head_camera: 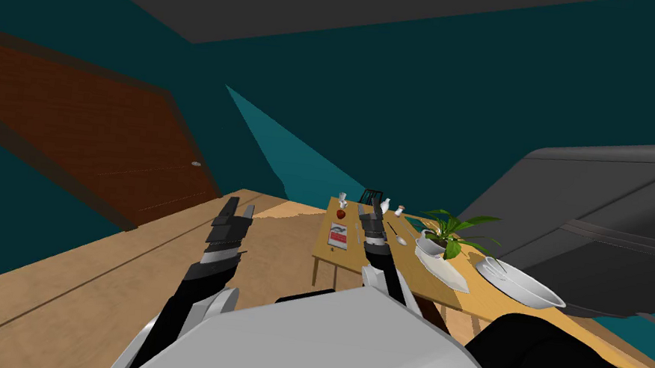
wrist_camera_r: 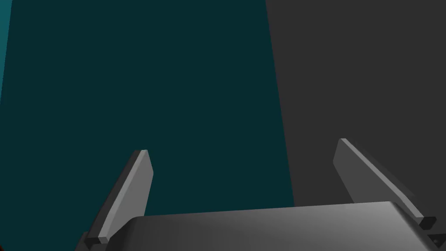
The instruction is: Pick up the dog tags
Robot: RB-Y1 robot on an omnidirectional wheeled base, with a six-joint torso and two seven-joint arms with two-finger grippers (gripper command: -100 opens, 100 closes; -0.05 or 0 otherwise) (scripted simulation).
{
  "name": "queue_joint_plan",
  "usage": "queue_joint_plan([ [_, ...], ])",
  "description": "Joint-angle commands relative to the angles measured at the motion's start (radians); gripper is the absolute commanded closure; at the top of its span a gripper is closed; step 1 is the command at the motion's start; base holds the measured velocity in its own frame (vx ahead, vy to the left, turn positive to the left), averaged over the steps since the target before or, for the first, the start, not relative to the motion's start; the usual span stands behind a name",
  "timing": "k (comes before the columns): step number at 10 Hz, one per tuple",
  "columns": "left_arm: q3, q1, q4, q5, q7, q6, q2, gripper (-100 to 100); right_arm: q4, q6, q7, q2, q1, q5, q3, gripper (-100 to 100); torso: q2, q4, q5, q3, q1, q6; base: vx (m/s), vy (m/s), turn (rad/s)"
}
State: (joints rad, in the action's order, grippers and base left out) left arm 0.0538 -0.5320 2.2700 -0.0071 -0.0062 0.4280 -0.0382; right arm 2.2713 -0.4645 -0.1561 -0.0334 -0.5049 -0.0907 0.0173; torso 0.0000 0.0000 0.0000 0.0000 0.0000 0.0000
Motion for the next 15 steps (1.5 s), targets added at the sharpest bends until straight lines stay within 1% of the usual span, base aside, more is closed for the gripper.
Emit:
queue_joint_plan([
  [1, 0.0, 0.0, 0.0, 0.0, 0.0, 0.0, 0.0, 0, -0.029, 0.004, 0.021, -0.038, 0.01, -0.013, -0.004, -100, 0.0, 0.0, 0.0, 0.0, 0.0, 0.0, -0.085, 0.046, 0.025],
  [3, 0.0, 0.0, 0.0, 0.0, 0.0, 0.0, 0.0, 0, -0.069, 0.01, 0.052, -0.072, 0.024, -0.032, -0.01, -100, 0.008, 0.002, 0.001, 0.005, 0.003, 0.0, -0.15, 0.063, 0.022],
  [5, 0.0, 0.0, 0.0, 0.0, 0.0, 0.0, 0.0, 0, -0.124, 0.017, 0.094, -0.105, 0.043, -0.058, -0.019, -100, 0.009, 0.002, 0.001, 0.005, 0.005, 0.0, -0.124, 0.076, 0.041],
  [9, 0.0, 0.0, 0.0, 0.0, 0.0, 0.0, 0.0, 0, -0.252, 0.037, 0.199, -0.169, 0.088, -0.124, -0.043, -100, 0.008, 0.002, 0.001, 0.004, 0.004, 0.0, -0.111, 0.067, 0.05],
  [10, 0.0, 0.0, 0.0, 0.0, 0.0, 0.0, 0.0, 0, -0.267, 0.037, 0.201, -0.169, 0.088, -0.124, -0.043, -100, 0.007, 0.002, 0.001, 0.004, 0.005, 0.0, -0.074, 0.059, 0.016],
  [12, 0.0, 0.0, 0.0, 0.0, 0.0, 0.0, 0.0, 0, -0.332, 0.048, 0.263, -0.202, 0.113, -0.162, -0.056, -100, 0.004, 0.001, 0.001, 0.002, 0.004, 0.0, -0.069, 0.065, 0.062],
  [13, 0.0, 0.0, 0.0, 0.0, 0.0, 0.0, 0.0, 0, -0.348, 0.048, 0.263, -0.202, 0.113, -0.162, -0.056, -100, 0.005, 0.001, 0.001, 0.003, 0.004, 0.0, -0.08, 0.045, 0.013],
  [15, 0.0, 0.0, 0.0, 0.0, 0.0, 0.0, 0.0, 0, -0.416, 0.06, 0.325, -0.236, 0.14, -0.204, -0.068, -100, 0.005, 0.001, 0.001, 0.003, 0.003, 0.0, -0.084, 0.063, 0.059],
])
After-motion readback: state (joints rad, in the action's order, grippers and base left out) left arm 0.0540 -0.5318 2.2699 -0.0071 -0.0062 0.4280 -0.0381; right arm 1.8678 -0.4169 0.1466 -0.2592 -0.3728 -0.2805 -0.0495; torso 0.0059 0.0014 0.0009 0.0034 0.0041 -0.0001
